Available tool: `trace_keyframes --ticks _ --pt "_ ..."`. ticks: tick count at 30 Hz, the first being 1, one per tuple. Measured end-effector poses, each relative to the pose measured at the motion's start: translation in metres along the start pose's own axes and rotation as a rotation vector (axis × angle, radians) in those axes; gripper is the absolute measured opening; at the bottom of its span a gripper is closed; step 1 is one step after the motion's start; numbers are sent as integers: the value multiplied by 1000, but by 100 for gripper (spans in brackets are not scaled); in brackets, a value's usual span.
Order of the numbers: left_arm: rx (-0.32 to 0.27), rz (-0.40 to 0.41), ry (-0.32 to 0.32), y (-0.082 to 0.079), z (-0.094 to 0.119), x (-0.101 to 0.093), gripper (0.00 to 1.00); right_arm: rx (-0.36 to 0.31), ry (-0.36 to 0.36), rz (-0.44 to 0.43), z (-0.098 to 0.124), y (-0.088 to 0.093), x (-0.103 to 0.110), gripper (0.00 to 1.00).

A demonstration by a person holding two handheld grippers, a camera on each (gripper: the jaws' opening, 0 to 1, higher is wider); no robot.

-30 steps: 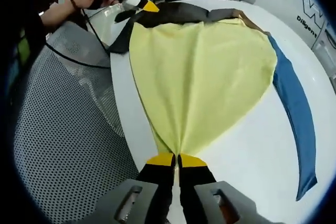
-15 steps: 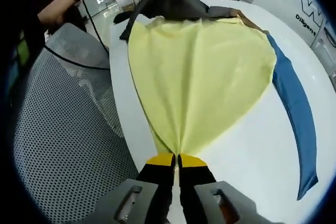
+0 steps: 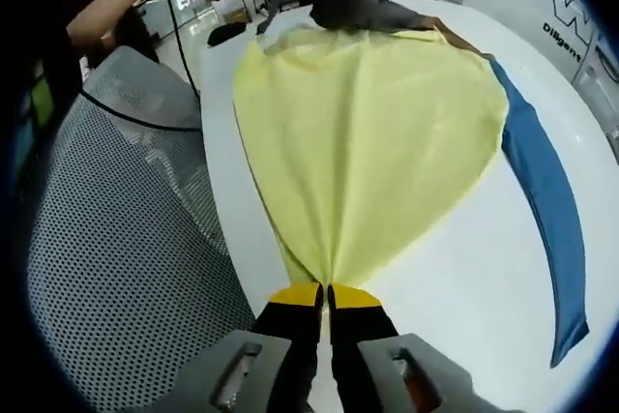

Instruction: Fold the garment on the visible template until the final outline fits inside the template.

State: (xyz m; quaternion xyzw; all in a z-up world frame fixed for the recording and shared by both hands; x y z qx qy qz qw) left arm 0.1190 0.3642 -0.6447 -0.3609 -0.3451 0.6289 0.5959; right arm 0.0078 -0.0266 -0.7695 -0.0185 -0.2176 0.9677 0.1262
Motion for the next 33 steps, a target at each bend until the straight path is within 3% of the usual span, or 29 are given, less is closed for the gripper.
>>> trace_keyframes --ticks 3,10,16,19,23,26,33 --pt "-11 -10 -4 -8 -8 1 1 0 1 -44 0 0 0 0" --pt "-28 -33 -16 -18 -31 1 1 -3 -5 -26 0 0 0 0" --pt "-47 9 -29 -31 -55 4 1 -3 -6 -28 0 0 -1 0" --pt "-86 18 -74 -43 -61 11 1 -2 -6 -31 0 0 -1 0" --pt "-107 63 -77 -52 -64 14 1 -2 -8 -33 0 1 -1 0" --pt "-134 72 -53 -53 -64 8 1 -4 -8 -36 0 1 -1 0" --pt "-97 84 -1 -35 -79 -11 1 -1 -7 -38 -1 1 -1 0"
Point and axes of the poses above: the point that each gripper's makers call its tool centre point, and the gripper's own axes: z roughly backward along the fingers, x roughly to its left, y roughly out of its underside, the point moved 10 cm from there along z, roughly backward along the fingers, and after that the axes turned 13 degrees about z, right-handed, at the moved point
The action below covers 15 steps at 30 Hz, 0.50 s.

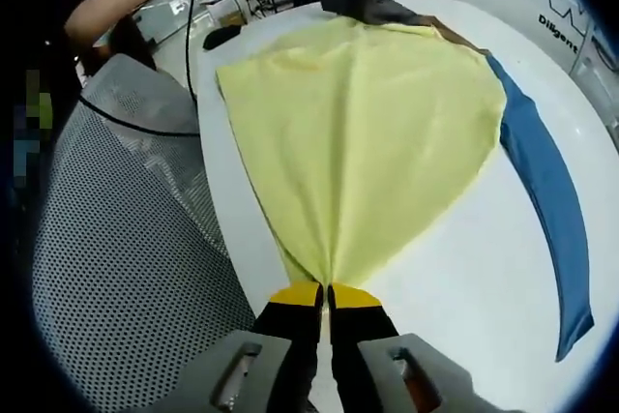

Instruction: Fold the garment on the visible template until the final outline fits inside the template.

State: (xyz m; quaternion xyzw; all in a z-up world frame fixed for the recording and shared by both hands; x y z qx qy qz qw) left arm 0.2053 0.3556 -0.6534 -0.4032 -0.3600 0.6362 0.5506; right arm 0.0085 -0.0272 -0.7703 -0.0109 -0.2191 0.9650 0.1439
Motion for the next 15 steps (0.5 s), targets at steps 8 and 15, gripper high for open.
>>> trace_keyframes --ticks 8,15 --pt "49 -10 75 20 -10 -23 1 1 0 -3 0 0 0 0" --pt "130 -122 75 59 -39 -26 1 4 5 -1 0 0 1 0"
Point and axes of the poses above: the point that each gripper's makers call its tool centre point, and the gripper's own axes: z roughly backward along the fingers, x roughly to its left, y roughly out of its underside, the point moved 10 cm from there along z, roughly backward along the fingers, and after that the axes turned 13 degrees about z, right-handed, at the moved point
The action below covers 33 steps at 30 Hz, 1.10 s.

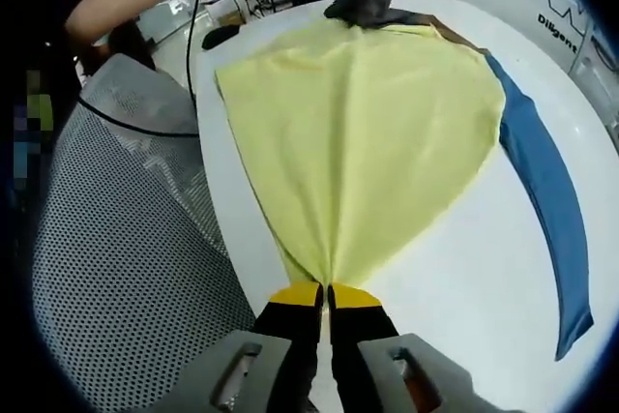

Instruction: Fold the garment on the visible template until the final outline fits inside the template.

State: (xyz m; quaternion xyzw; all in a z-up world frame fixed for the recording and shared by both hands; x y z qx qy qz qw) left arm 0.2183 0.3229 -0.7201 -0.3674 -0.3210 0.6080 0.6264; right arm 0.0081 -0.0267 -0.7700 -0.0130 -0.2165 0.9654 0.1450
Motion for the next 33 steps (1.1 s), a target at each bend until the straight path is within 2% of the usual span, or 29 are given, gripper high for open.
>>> trace_keyframes --ticks 3,7,9,15,16,17,19,26,27,33 --pt "55 -39 -25 12 -11 4 1 1 1 2 0 0 0 0" --pt "109 -44 -54 25 -21 12 1 6 1 1 0 1 0 0" --pt "113 -45 -56 28 -23 14 1 8 2 -1 1 1 0 0" --pt "178 -84 -62 44 -33 21 1 16 -1 -10 2 2 1 0" --pt "172 -86 -61 44 -33 22 1 17 -1 -16 2 3 1 0" --pt "141 -98 -59 41 -34 22 1 17 -1 -16 2 3 1 0" --pt "151 -126 -62 38 -36 24 1 18 -2 -17 3 3 1 0" --pt "151 -136 -83 34 -40 34 1 21 4 -31 5 6 2 0" --pt "152 -160 -97 33 -40 36 1 21 4 -32 6 6 2 0" --pt "147 -160 -105 32 -43 40 1 22 1 -45 7 8 3 0"
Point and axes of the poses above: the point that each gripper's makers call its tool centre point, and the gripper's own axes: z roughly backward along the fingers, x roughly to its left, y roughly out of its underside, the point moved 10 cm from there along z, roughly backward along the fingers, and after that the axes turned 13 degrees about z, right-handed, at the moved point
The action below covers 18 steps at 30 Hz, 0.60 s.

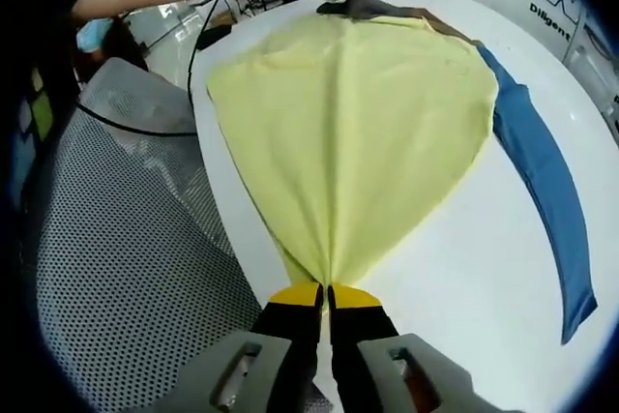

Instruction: Fold the garment on the visible template until the final outline fits inside the template.

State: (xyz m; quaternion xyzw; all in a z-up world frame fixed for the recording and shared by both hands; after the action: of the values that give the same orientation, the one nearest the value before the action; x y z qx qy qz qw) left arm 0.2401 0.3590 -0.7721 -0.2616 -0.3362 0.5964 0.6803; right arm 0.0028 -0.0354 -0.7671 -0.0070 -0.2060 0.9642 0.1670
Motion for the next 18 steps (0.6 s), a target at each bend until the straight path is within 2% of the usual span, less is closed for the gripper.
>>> trace_keyframes --ticks 9,13,18 --pt "-5 2 -18 -2 -4 5 1 27 -18 -8 2 4 3 0" --pt "-4 -5 -16 -2 -3 5 1 66 -17 7 4 7 3 0" --pt "-2 -4 -14 -2 -3 5 1 95 -10 -39 7 13 0 0"
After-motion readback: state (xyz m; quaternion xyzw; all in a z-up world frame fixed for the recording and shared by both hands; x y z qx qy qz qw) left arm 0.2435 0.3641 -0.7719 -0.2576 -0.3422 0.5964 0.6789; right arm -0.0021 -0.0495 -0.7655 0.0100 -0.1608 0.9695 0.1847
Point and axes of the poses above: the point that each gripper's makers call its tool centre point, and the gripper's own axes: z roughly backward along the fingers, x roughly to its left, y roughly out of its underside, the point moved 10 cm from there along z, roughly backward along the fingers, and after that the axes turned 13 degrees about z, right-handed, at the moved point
